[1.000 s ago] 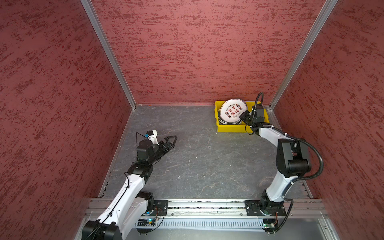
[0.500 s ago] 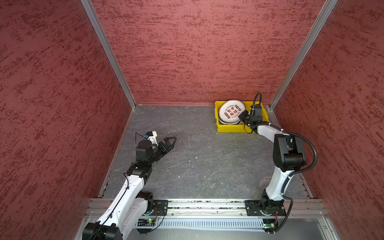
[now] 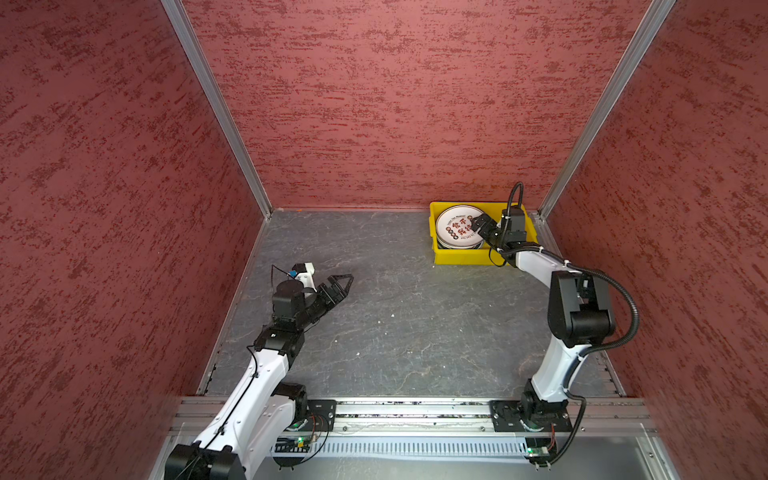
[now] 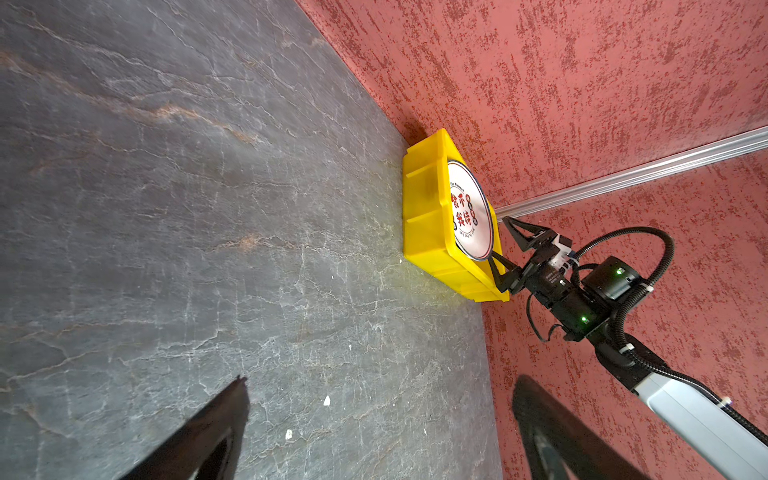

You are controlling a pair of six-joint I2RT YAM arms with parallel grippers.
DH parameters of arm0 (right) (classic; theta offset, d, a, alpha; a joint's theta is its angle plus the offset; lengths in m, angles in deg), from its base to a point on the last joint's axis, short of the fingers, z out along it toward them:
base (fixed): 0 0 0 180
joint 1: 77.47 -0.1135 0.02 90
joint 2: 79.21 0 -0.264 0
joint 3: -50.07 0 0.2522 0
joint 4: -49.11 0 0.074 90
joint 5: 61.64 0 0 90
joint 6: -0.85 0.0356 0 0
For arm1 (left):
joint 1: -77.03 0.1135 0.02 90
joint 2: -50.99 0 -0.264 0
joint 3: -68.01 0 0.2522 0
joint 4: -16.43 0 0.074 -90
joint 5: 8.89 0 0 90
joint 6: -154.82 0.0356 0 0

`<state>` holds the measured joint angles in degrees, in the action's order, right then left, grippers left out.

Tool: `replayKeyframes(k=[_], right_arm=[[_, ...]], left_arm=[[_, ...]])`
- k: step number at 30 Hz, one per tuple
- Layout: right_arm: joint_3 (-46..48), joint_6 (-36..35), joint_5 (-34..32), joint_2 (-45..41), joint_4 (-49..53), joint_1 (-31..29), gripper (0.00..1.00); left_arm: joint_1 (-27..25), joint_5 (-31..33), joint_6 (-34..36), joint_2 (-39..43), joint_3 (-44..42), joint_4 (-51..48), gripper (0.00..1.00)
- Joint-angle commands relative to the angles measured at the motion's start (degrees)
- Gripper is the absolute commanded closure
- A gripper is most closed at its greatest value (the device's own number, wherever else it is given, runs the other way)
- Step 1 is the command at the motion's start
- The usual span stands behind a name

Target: Place the plates into the plastic bin on the countertop

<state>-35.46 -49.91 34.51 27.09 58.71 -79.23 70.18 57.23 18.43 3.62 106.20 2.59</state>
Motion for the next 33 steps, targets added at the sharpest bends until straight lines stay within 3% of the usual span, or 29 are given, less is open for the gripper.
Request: replayKeyframes(k=[1, 8, 12, 15, 17, 21, 24, 26, 30, 33], right_arm=[[2.8, -2.8, -4.8, -6.1, 0.9, 0.2, 0.01], [23.1, -8.0, -18.1, -24.9, -12.4, 0.1, 0.01], [37.1, -14.6, -26.7, -35.0, -23.7, 0.2, 0.01], [43.2, -18.9, -29.7, -38.6, -27.5, 0.2, 0.01], [45.8, -20.4, -31.2, -39.4, -28.8, 0.2, 0.01], [49.0, -19.2, -35.3, -39.6, -28.3, 0.1, 0.01], [49.9, -21.3, -33.9, -40.5, -29.0, 0.2, 0.01], [51.0, -23.4, -34.0, -40.7, -31.0, 0.1, 0.01], [57.5, -23.2, -41.9, -35.3, -42.7, 0.3, 0.01], [55.5, -27.6, -37.0, -32.1, -45.4, 0.4, 0.01]], left_arm=[[0.6, 1.5, 2.1, -0.6, 0.8, 0.3, 0.01], [1.6, 13.7, 9.7, -3.1, 2.2, 1.2, 0.01], [2.3, 21.9, 19.1, -4.7, 2.1, 4.9, 0.0], [2.2, 23.7, 30.0, -5.9, -2.5, 16.0, 0.01], [2.2, 26.9, 33.9, -6.8, -6.1, 23.6, 0.01], [5.0, 30.5, 33.7, -7.5, -8.5, 31.1, 0.01], [5.5, 30.6, 45.6, -11.9, -10.4, 39.4, 0.01], [5.9, 34.3, 45.4, -17.1, -11.8, 44.0, 0.0], [6.9, 31.0, 46.6, -26.5, -11.8, 54.8, 0.01], [10.0, 25.6, 43.8, -37.4, -10.2, 62.7, 0.01]])
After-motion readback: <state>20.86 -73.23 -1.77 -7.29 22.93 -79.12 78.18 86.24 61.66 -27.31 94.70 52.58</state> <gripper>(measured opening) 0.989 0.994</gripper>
